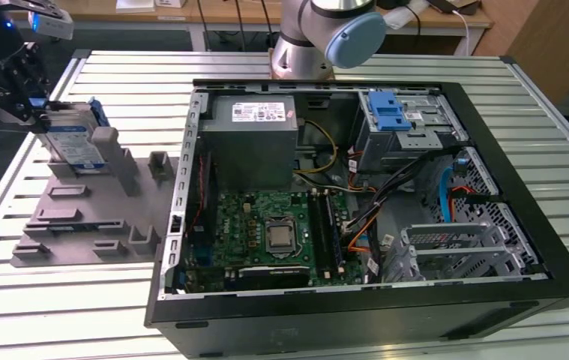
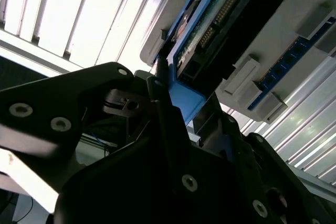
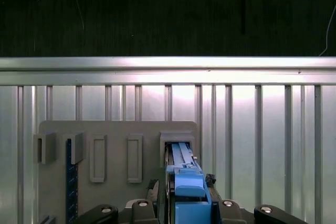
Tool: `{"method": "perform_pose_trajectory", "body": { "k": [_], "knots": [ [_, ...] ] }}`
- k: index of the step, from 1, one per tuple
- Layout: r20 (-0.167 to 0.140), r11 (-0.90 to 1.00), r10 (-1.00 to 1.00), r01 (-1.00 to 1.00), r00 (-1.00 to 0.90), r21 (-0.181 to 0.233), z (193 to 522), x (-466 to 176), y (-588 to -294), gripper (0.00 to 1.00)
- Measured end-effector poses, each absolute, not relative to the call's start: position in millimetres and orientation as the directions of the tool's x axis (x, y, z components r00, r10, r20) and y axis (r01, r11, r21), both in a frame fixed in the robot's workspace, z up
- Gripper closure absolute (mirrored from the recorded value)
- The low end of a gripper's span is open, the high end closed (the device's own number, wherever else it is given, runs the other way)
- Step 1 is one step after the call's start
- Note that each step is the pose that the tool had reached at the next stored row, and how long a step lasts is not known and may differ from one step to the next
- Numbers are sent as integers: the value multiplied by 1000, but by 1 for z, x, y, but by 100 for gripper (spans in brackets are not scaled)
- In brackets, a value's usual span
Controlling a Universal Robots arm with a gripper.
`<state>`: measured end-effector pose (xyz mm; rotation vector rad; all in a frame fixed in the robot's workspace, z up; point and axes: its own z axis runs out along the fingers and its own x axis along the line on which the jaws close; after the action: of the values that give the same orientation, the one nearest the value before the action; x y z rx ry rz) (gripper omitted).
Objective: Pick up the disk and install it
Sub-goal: 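Pick up the disk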
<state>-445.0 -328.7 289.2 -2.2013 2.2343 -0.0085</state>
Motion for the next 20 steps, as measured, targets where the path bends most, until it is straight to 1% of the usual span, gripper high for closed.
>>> {"method": "perform_pose_trajectory", "body": {
  "k": [8, 9, 10, 20],
  "knots": [
    [0, 15, -1000, -1000, -15, -7, 289, -445, -329, 55],
    [0, 15, -1000, -1000, -15, -7, 289, -445, -329, 57],
    [0, 15, -1000, -1000, -15, -7, 289, -445, -329, 64],
    [0, 15, -1000, -1000, -15, -8, 289, -445, -329, 64]
  ]
}}
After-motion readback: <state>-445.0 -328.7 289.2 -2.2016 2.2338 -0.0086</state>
